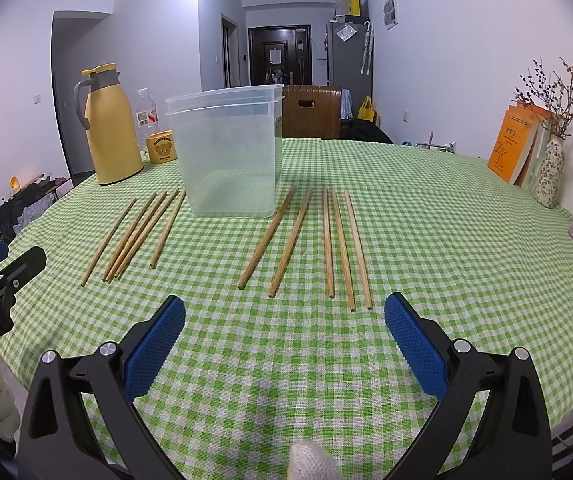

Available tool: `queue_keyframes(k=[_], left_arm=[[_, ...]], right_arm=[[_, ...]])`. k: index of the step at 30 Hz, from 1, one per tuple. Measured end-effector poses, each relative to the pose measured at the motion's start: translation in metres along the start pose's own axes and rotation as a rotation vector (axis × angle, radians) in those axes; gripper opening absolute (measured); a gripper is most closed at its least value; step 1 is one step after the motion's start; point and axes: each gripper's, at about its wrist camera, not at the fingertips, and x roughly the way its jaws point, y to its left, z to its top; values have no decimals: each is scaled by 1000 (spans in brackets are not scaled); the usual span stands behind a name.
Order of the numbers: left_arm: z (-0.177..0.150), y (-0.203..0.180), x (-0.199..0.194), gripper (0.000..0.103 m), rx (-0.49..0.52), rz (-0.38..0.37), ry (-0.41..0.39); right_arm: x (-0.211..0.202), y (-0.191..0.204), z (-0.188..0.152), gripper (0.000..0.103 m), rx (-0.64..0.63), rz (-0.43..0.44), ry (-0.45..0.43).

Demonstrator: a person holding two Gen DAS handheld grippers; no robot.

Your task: Organize utensils

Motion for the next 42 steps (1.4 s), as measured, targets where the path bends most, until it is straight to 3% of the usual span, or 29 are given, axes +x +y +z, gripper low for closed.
queue_keyframes(k=[42], left_arm=[[-2,4,-6,96,-29,-17,-13]], right_arm=[[1,2,0,97,-9,-8,-2]])
